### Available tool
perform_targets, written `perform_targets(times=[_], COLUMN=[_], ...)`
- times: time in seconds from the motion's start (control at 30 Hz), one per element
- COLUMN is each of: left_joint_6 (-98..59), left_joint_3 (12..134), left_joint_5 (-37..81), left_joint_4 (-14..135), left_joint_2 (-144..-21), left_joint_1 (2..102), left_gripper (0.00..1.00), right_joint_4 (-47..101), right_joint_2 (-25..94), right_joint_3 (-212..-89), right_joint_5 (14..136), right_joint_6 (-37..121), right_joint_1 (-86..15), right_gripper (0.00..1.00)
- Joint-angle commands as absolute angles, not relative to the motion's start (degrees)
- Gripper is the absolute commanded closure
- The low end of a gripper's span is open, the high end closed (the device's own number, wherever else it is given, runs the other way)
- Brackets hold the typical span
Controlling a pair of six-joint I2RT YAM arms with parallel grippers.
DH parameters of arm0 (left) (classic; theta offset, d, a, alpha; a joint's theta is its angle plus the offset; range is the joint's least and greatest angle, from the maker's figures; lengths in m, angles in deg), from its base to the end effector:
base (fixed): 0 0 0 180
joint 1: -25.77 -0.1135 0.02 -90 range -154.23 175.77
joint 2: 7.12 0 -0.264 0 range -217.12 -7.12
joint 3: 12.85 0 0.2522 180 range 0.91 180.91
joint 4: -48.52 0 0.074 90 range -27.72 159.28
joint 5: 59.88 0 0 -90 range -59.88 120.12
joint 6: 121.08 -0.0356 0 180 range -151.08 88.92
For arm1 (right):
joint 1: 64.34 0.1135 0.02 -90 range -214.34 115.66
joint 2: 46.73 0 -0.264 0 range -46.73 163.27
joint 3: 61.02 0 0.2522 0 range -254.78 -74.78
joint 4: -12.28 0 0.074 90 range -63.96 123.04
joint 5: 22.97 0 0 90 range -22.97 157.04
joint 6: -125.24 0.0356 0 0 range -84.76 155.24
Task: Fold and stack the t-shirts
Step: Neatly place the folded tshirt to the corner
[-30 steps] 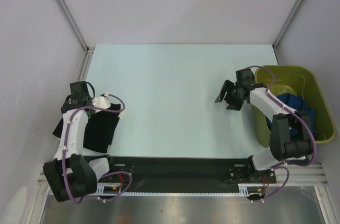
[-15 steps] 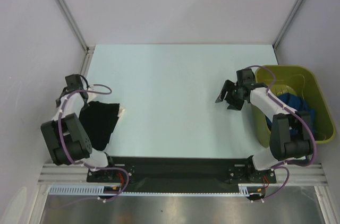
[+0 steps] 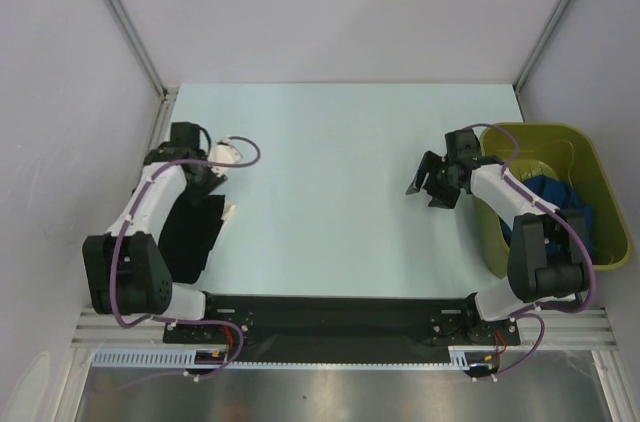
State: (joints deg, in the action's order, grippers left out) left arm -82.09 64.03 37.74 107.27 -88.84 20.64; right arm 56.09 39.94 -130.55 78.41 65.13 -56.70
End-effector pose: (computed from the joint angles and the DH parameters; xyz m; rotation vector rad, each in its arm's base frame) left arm 0.2803 0.0299 0.2556 1.0357 2.5576 0.4667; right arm 0.2950 0.0467 0.2075 0.4500 2.6478 0.4771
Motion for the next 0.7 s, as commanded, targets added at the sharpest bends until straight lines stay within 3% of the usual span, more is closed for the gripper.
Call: perform_targets(times=[0.0, 0.23, 0.3, 0.37, 0.4, 0.53, 0.57, 0.67], left_joint_6=[-76.3, -68.8, -68.0, -67.2, -67.2, -68.3, -67.8, -66.8], left_joint_3=[59.7, 61.6, 61.8, 62.0, 62.3, 61.3, 61.1, 61.1], left_joint_5=[28.5, 37.2, 35.8, 33.5, 30.6, 25.9, 26.2, 29.2], left_joint_4=[110.8, 103.1, 102.4, 102.3, 102.7, 104.4, 104.4, 104.5], left_joint_2=[-86.7, -98.1, -99.1, -99.2, -99.1, -98.1, -98.4, -100.5], left_joint_1=[27.9, 30.4, 31.0, 31.7, 32.8, 35.3, 35.4, 35.5], left_gripper=[0.47, 0.47, 0.61, 0.83, 0.84, 0.77, 0.67, 0.53], right_joint_4=[57.0, 57.8, 57.9, 57.7, 57.7, 57.7, 57.8, 57.9], right_joint_2=[38.6, 37.6, 36.9, 36.2, 36.2, 36.0, 36.0, 35.6], right_joint_3=[-132.7, -132.2, -131.7, -130.7, -130.5, -129.9, -129.8, -129.9], right_joint_5=[77.8, 76.6, 75.8, 75.6, 75.6, 75.6, 75.6, 75.5], right_joint_6=[64.4, 63.7, 63.5, 63.6, 63.6, 63.5, 63.3, 63.1], right_joint_1=[-57.0, -56.9, -57.0, -57.0, -57.2, -57.4, -57.4, -57.6], right_gripper=[0.27, 0.27, 0.27, 0.27, 0.27, 0.27, 0.27, 0.27])
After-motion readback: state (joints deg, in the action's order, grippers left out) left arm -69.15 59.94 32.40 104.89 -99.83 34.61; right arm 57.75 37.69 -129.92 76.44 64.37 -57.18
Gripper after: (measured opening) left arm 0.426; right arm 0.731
